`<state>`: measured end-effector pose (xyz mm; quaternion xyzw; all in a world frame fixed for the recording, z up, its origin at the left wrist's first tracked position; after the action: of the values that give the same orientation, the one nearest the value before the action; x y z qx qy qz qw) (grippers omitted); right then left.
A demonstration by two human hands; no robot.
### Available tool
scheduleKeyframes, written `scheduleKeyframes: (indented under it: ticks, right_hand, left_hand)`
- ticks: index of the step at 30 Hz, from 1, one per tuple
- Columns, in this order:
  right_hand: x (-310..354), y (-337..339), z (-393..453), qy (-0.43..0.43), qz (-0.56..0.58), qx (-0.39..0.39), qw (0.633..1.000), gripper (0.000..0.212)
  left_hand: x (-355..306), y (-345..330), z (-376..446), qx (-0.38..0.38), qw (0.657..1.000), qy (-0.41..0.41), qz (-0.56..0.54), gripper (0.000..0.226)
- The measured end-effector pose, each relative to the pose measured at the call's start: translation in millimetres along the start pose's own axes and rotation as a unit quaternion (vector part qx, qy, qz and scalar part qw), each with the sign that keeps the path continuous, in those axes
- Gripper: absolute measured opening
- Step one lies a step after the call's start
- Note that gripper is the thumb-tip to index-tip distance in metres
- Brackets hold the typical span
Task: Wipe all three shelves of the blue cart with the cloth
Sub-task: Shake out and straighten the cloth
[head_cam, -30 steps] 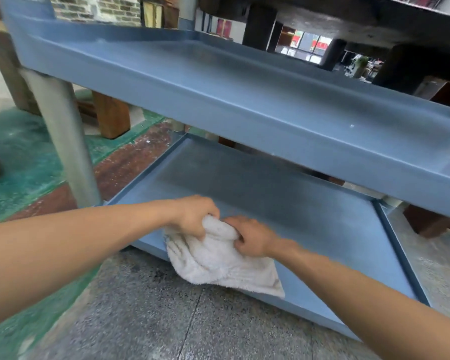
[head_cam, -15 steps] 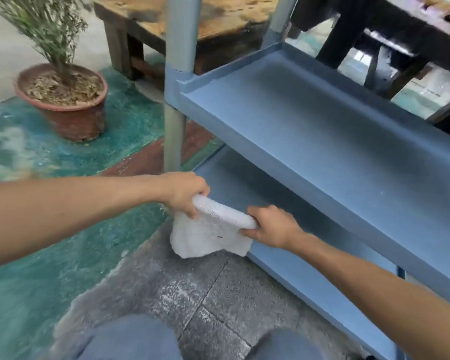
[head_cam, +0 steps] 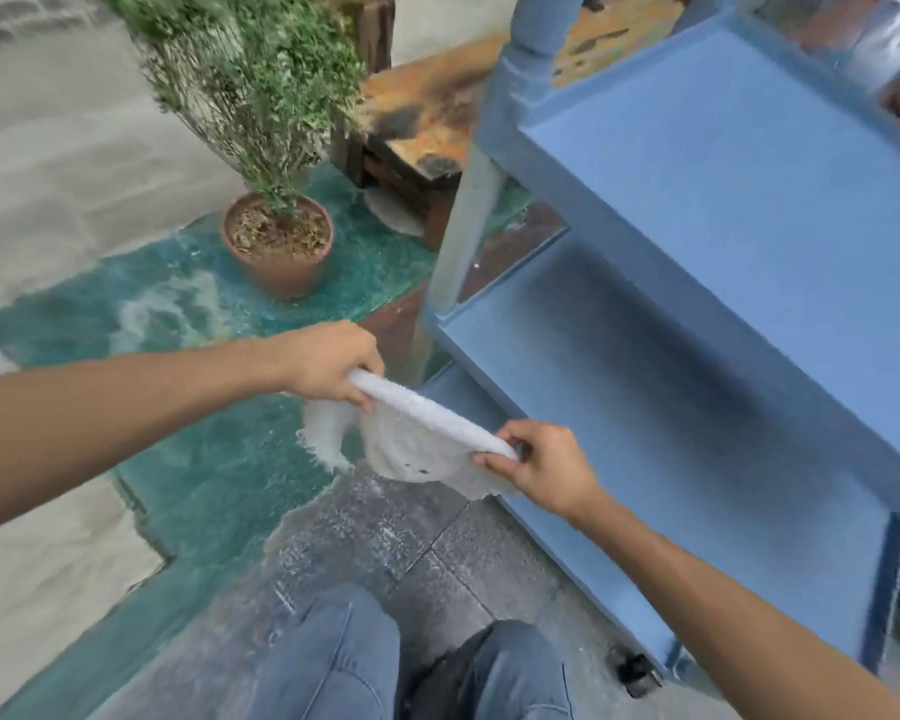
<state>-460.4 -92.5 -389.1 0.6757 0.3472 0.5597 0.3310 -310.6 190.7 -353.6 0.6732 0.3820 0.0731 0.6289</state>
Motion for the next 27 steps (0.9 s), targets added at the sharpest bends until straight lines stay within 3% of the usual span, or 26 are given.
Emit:
scheduleKeyframes:
  ticks: [7, 14, 20, 27]
  right_hand:
    - [107.0, 113.7, -33.4, 0.005, 0.015, -0.027, 1.0, 0.02]
    - [196.2, 237.9, -34.0, -0.003, 0.177, -0.097, 0.979, 0.017]
    - [238.2, 310.7, -6.9, 0.003, 0.238, -0.176, 0.955, 0.009]
    - [243.7, 384.3, 41.5, 0.006, 0.295, -0.27, 0.916, 0.012]
  left_hand:
    - [-32.0, 142.9, -75.7, -0.052, 0.995, 0.035, -0.082, 0.016]
    - [-45.4, 284.9, -112.4, -0.191, 0.934, 0.077, -0.291, 0.011]
    - [-63.1, 378.3, -78.9, -0.259, 0.923, 0.036, -0.284, 0.019]
    - [-79.1, 462.9, -16.6, -0.371, 0.881, 0.025, -0.292, 0.022]
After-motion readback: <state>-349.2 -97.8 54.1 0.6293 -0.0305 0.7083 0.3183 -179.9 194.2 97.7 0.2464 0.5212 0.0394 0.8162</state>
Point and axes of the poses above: each hand's wrist, its own z-axis towards the middle knuckle, its own y-axis out of the back of the hand, x = y × z, the point moved 1 cm from there along z, towards the middle knuckle, and after that the axes turned 8 degrees about -x, right-handed, at the moved point
